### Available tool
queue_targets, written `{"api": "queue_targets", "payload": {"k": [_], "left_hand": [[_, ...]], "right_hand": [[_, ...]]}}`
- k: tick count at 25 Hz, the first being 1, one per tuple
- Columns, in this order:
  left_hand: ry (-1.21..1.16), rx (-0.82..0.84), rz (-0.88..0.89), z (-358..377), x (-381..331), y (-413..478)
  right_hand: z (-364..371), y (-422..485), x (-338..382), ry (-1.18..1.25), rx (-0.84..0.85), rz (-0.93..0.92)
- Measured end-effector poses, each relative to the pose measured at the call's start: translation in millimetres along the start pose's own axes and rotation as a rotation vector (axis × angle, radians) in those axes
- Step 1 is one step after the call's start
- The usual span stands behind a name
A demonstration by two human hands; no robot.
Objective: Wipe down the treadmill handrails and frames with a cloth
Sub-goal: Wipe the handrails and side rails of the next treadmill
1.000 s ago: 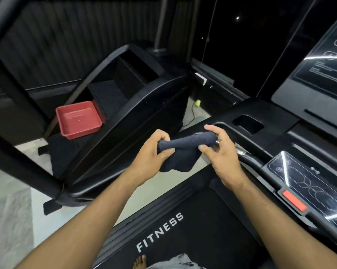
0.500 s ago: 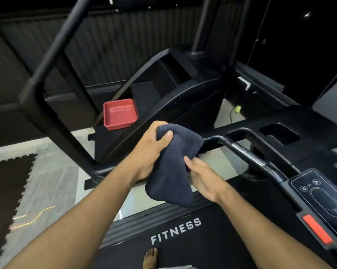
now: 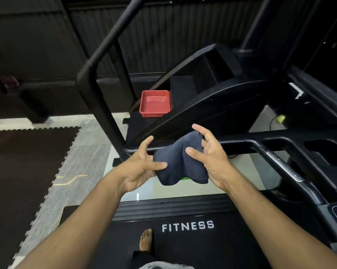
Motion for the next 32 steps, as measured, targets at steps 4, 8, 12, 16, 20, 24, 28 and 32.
{"api": "queue_targets", "payload": {"k": [4, 8, 12, 16, 20, 24, 28, 32], "left_hand": [[0.429, -0.091, 0.229, -31, -24, 20], [1.014, -0.076, 0.486, -59, -55, 49], [1.242, 0.003, 0.537, -102, -74, 90], [1.251, 0.001, 0.412, -151, -82, 124], [1.114, -0.039, 0.27, -197, -64, 122], [1.16, 0.005, 0.166, -213, -26, 102], [1.177, -0.019, 0.096, -215, -10, 90], [1.195, -0.008, 0.059, -213, -2, 87]], "right_hand": [[8, 25, 16, -0.42, -0.044, 0.044], [33, 57, 41, -0.939, -0.311, -0.157], [68, 97, 52, -1.07, -0.287, -0.095], [107, 144, 68, -1.517, -0.474, -0.19], [142, 168, 43, -1.828, -0.487, -0.374], [164, 169, -24, -1.928, -0.126, -0.061], [164, 188, -36, -1.541, -0.116, 0.161], [169, 220, -58, -1.638, 0.027, 0.411]]}}
Point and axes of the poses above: each hand's wrist, its own y-axis towards the middle knuckle, its own z-axis out of the palm, x = y × z, the point moved 4 cm from there along y, towards the middle knuckle, and after that the axes turned 14 degrees about z, right-handed, at the moved point
